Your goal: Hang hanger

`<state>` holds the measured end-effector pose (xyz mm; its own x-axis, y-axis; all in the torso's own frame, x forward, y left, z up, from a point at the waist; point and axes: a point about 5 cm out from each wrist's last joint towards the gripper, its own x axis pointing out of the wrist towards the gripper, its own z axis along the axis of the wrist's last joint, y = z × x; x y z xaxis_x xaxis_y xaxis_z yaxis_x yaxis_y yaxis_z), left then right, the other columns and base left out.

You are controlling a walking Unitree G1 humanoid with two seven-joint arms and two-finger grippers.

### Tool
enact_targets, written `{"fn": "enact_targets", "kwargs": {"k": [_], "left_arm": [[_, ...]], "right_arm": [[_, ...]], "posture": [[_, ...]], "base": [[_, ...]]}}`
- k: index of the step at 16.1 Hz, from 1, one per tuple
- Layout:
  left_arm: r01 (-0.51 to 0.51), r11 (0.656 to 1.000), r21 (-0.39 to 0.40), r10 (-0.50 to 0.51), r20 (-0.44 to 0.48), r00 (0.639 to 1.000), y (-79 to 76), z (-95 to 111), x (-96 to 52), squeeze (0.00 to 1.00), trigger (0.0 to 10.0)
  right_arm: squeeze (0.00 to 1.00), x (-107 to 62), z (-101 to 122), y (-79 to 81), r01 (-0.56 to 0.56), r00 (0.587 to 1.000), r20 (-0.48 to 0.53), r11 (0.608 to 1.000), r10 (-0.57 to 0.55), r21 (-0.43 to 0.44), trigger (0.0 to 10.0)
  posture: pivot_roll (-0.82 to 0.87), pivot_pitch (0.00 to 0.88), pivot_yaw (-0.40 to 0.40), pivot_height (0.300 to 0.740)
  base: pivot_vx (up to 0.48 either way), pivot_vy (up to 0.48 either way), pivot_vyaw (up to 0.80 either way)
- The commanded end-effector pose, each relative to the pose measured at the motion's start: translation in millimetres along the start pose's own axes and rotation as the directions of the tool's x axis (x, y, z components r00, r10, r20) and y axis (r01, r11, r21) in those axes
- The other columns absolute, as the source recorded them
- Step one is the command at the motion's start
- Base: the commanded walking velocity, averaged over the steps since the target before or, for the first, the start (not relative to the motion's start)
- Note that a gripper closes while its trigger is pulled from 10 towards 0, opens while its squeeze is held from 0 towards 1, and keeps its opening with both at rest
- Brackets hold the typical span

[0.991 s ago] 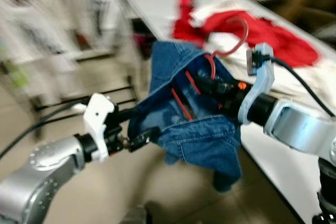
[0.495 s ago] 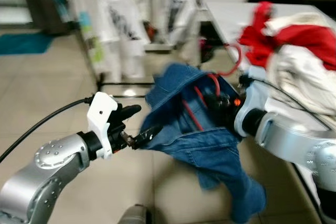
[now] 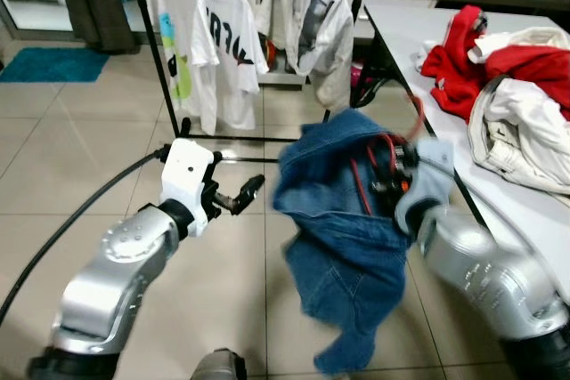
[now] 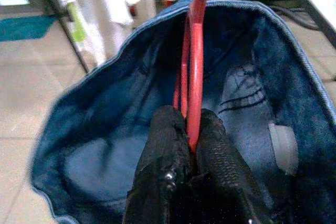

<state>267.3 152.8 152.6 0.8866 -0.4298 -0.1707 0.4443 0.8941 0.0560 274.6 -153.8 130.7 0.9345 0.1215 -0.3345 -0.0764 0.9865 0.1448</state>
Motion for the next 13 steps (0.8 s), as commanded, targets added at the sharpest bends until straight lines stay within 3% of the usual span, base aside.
{"fn": "enact_targets", "kwargs": {"k": [1, 3, 4, 6, 9, 13], "left_arm": [[-0.06, 0.998, 0.018, 0.059, 0.026, 0.998, 4.5, 2.2, 2.7, 0.0, 10.0], [-0.125, 0.991, 0.052, 0.124, 0.037, 0.992, 2.5, -4.2, 6.3, 0.0, 10.0], [-0.114, 0.992, 0.053, 0.113, 0.034, 0.993, -1.1, -7.5, 7.0, 0.0, 10.0], [-0.119, 0.988, 0.095, 0.117, 0.025, 0.993, -3.3, -14.8, 7.4, 0.0, 10.0], [-0.147, 0.987, 0.072, 0.144, 0.048, 0.988, -2.8, -13.2, 5.2, 0.0, 10.0], [-0.167, 0.985, 0.051, 0.164, 0.062, 0.984, -2.6, -11.4, 3.9, 0.0, 10.0]], "right_arm": [[0.0, 0.1, 4.8, -6.6, 0.042, 0.997, 0.069, 0.999, -0.041, -0.024, 10.0], [0.0, 0.3, -8.6, -9.4, 0.122, 0.989, 0.091, 0.99, -0.116, -0.066, 10.0], [0.0, -0.3, -13.3, -7.2, 0.105, 0.991, 0.092, 0.991, -0.098, -0.077, 10.0], [0.0, -1.7, -20.7, -3.8, 0.069, 0.992, 0.103, 0.998, -0.067, -0.015, 10.0], [0.0, -4.5, -22.4, 2.0, 0.019, 0.991, 0.136, 1.0, -0.016, -0.02, 10.0], [0.0, -3.8, -26.0, 1.5, 0.033, 0.99, 0.139, 0.999, -0.035, 0.019, 10.0]], "posture": [[0.04, 0.035, -0.049, 0.74], [0.04, 0.032, -0.035, 0.74], [0.04, 0.031, -0.03, 0.74], [0.05, 0.021, -0.023, 0.74], [0.07, 0.033, -0.041, 0.74], [0.07, 0.034, -0.05, 0.74]], "base": [[0.0, 0.0, 0.0], [0.0, 0.0, 0.0], [0.0, 0.0, 0.0], [0.0, 0.0, 0.0], [0.176, 0.0, 0.0], [0.311, 0.0, 0.6]]}}
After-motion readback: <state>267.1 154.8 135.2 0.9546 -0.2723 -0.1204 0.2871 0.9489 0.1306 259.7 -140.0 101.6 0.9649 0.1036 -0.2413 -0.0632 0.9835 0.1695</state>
